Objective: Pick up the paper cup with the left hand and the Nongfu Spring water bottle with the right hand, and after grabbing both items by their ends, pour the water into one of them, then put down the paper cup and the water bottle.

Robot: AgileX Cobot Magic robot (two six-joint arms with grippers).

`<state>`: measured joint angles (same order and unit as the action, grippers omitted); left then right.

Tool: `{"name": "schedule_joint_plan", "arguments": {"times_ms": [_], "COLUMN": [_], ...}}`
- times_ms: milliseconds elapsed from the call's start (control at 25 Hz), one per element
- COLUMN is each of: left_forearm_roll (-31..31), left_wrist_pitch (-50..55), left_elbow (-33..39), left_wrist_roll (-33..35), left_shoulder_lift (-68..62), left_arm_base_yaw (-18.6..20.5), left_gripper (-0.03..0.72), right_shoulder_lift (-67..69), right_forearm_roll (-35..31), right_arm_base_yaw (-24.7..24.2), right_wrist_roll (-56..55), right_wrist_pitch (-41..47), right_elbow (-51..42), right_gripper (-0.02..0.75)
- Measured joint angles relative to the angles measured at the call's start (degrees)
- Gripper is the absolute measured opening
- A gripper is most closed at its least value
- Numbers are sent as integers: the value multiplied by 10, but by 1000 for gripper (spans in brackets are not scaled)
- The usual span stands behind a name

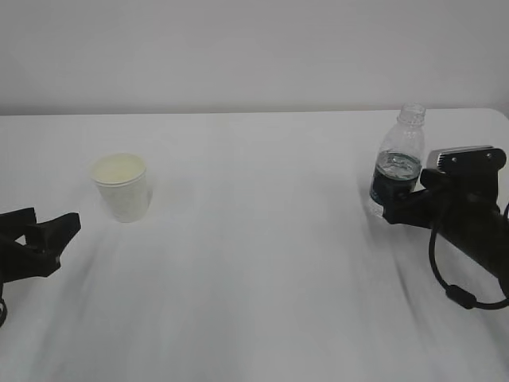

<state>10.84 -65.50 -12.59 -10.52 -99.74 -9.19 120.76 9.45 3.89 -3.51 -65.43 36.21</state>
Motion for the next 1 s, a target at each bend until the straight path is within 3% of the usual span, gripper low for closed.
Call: {"name": "schedule_joint_plan", "arguments": {"times_ms": [1000], "left_forearm_roll": [-20], "left_wrist_pitch": [-1], "left_elbow": [-12], "left_wrist_roll": [0], "left_shoulder_lift": [0], "left_arm_base_yaw": [0], "left_gripper": [512], "right_shoulder_lift": [57], "right_forearm_roll": [7], "right_arm_base_yaw": [0], "right_wrist_roll": [-2], "right_wrist_pitch": [0], "right_elbow": [85], "right_gripper": [657]}}
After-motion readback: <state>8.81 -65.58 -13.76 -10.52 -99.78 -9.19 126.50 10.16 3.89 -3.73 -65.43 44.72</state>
